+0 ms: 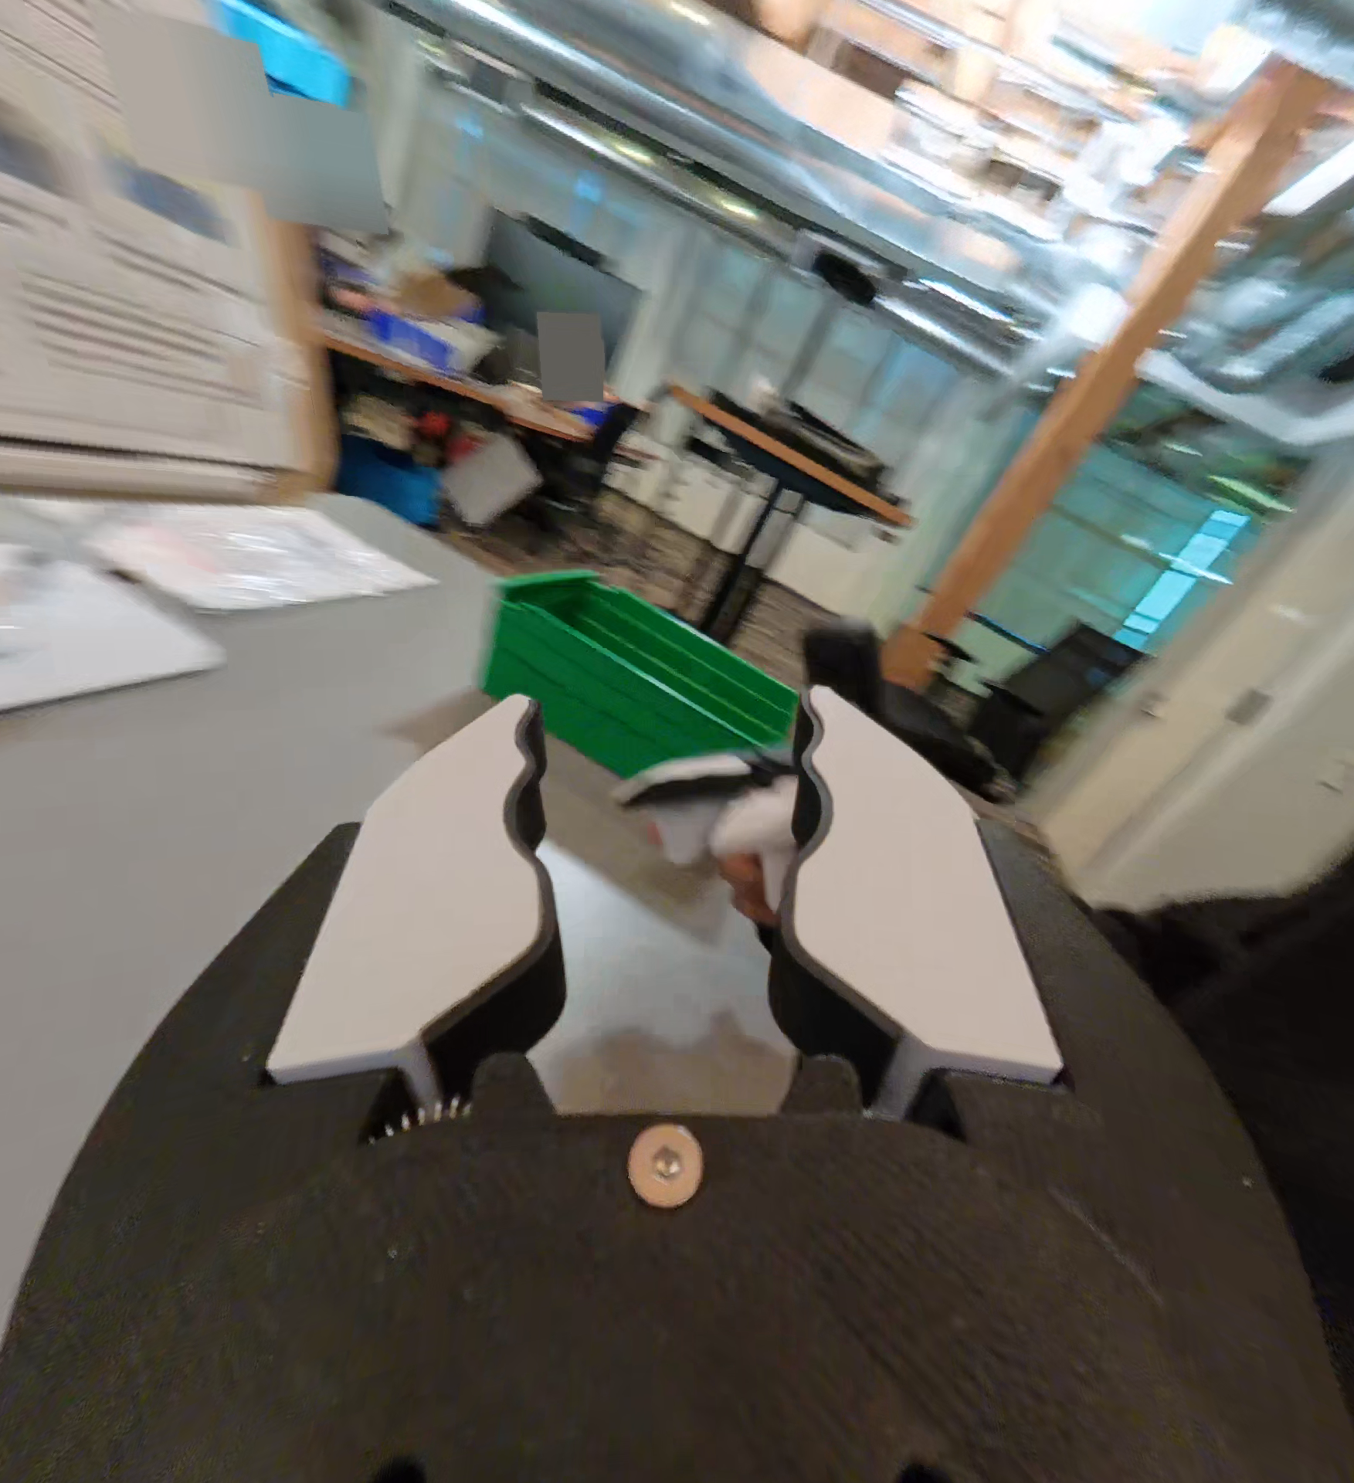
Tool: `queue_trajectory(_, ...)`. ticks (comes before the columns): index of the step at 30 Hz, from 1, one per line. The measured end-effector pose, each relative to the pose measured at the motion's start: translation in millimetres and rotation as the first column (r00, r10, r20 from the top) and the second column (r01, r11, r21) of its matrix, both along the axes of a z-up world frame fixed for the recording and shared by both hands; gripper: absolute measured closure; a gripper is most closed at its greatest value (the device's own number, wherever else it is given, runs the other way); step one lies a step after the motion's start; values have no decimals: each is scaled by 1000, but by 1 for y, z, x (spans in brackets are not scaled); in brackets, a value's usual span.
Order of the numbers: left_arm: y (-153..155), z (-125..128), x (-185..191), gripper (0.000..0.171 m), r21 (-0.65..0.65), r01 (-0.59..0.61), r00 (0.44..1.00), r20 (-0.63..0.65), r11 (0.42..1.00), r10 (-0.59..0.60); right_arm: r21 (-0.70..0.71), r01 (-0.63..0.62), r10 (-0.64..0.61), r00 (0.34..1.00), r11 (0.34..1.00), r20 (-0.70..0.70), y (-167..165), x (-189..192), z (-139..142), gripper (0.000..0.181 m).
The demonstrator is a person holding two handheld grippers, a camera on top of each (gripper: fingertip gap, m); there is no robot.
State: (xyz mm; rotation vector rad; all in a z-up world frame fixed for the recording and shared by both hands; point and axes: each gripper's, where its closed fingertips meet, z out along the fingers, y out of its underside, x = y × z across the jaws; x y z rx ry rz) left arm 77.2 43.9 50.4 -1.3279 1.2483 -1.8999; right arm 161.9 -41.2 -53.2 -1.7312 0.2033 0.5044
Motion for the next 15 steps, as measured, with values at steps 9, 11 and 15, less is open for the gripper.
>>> queue_trajectory(9, 233, -24, -128, 109, 255, -666, 623, -328, 701, 710, -164, -74, 96, 987, 984, 129, 9, -19, -50, 114)
queue_trajectory(11, 252, -56, -145, 110, 314, -655, 554, -420, 688, 719, -188, -95, 126, 980, 977, 157, 9, -27, -55, 115)
queue_trajectory(15, 267, -112, -157, 113, 374, -609, 457, -555, 699, 695, -229, -115, 169, 958, 967, 231, 10, -35, -64, 116)
